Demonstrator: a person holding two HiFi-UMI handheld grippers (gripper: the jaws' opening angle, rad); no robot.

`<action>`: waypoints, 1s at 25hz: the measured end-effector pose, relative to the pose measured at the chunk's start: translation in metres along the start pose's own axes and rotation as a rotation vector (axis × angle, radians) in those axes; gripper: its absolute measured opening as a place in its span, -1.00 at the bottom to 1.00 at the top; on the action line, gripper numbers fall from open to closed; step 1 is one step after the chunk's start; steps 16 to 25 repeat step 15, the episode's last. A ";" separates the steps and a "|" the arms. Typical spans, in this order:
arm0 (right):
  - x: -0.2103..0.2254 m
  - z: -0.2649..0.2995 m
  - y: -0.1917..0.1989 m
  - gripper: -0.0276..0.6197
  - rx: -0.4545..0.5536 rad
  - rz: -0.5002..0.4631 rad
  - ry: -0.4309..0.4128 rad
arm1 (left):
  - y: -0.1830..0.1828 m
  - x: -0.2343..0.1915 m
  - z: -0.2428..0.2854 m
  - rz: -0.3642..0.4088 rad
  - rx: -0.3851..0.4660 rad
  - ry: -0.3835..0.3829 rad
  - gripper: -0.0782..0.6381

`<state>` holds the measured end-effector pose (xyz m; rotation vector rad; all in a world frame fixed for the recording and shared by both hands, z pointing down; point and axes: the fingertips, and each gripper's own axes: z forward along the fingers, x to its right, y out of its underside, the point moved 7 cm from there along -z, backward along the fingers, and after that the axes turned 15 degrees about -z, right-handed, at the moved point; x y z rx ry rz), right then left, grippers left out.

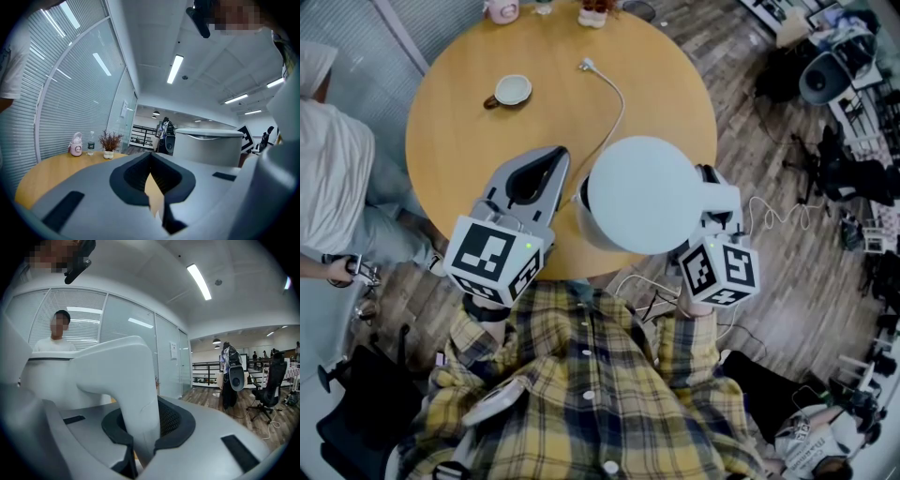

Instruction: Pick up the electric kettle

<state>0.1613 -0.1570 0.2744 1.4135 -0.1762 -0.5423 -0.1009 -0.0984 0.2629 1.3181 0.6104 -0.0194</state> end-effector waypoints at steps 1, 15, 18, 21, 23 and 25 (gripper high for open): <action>-0.001 -0.001 0.000 -0.71 -0.001 0.000 0.001 | 0.000 -0.001 -0.001 0.000 0.001 0.001 -0.77; -0.007 -0.009 -0.002 -0.71 0.002 0.001 0.011 | 0.002 -0.002 -0.009 0.006 -0.001 0.014 -0.77; -0.007 -0.009 -0.002 -0.71 0.002 0.001 0.011 | 0.002 -0.002 -0.009 0.006 -0.001 0.014 -0.77; -0.007 -0.009 -0.002 -0.71 0.002 0.001 0.011 | 0.002 -0.002 -0.009 0.006 -0.001 0.014 -0.77; -0.007 -0.009 -0.002 -0.71 0.002 0.001 0.011 | 0.002 -0.002 -0.009 0.006 -0.001 0.014 -0.77; -0.007 -0.009 -0.002 -0.71 0.002 0.001 0.011 | 0.002 -0.002 -0.009 0.006 -0.001 0.014 -0.77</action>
